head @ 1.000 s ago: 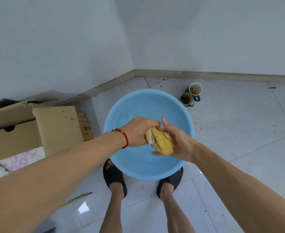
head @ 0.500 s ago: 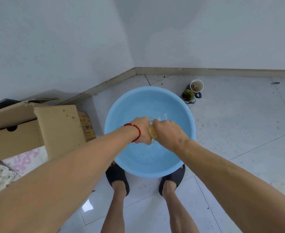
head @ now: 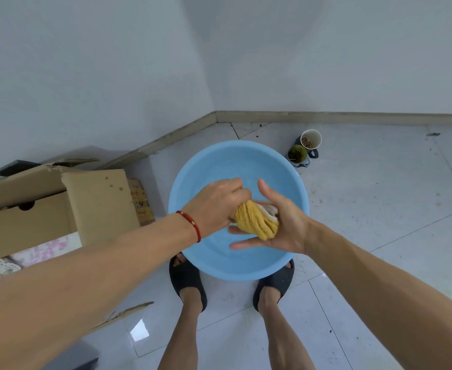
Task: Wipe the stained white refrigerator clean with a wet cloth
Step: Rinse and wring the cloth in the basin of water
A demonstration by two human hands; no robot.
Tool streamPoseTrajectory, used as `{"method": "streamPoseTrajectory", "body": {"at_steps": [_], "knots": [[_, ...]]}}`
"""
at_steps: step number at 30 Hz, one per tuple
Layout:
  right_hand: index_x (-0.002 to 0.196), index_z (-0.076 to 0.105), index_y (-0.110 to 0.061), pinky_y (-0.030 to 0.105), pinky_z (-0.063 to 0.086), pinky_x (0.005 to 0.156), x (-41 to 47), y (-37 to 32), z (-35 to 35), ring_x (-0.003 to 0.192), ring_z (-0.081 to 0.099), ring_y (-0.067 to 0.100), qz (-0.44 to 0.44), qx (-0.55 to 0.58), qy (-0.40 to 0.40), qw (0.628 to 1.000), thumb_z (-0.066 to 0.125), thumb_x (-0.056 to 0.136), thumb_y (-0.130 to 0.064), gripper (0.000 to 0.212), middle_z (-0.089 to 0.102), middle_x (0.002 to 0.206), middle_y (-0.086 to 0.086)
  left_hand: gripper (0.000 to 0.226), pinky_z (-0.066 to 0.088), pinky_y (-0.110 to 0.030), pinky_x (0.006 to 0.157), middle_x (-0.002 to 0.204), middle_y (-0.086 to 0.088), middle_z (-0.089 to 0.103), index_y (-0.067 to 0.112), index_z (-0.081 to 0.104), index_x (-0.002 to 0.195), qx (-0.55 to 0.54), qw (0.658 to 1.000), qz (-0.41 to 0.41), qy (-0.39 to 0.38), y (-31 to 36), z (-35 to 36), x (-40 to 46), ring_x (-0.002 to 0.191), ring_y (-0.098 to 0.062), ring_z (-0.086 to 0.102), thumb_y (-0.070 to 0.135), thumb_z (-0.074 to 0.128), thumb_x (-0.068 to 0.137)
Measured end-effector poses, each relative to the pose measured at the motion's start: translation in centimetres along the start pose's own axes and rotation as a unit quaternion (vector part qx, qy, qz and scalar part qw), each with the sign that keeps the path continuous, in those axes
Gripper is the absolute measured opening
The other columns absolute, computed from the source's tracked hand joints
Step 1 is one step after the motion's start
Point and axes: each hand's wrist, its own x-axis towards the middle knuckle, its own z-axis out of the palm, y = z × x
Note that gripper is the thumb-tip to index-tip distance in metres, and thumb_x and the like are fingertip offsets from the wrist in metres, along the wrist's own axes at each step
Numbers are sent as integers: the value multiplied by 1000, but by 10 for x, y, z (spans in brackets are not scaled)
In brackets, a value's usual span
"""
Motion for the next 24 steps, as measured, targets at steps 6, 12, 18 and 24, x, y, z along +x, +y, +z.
{"method": "streamPoseTrajectory", "body": {"at_steps": [6,12,18,24], "knots": [[108,64,-6,19,38,43,7,7,18,56,53,13,5,-208,-15,978,80,89,-27,32,65,82,7,18,42,-33,42,77,-10,60,7,62,84,86,992,68,-62,-6,-13,0,55,-30,58,-1,73,71],[90,59,-17,31,41,60,16,-3,30,72,56,24,-73,-656,272,700,63,89,-15,5,58,75,-1,15,42,-37,60,72,-3,48,13,52,78,85,951,-182,-236,19,-13,20,76,-32,57,0,59,80],[98,46,-10,37,34,59,18,1,20,73,53,37,-129,-803,292,504,55,91,-10,12,55,81,10,26,41,-27,52,58,0,54,17,53,62,-111,905,-316,-262,16,-6,23,59,-24,57,20,76,74],[82,34,-12,27,11,42,12,3,25,40,21,22,-210,-850,286,390,76,75,-7,42,34,60,1,21,23,-26,46,59,-5,44,6,55,76,-322,755,-385,-422,8,-35,34,48,-19,27,12,76,76]]}}
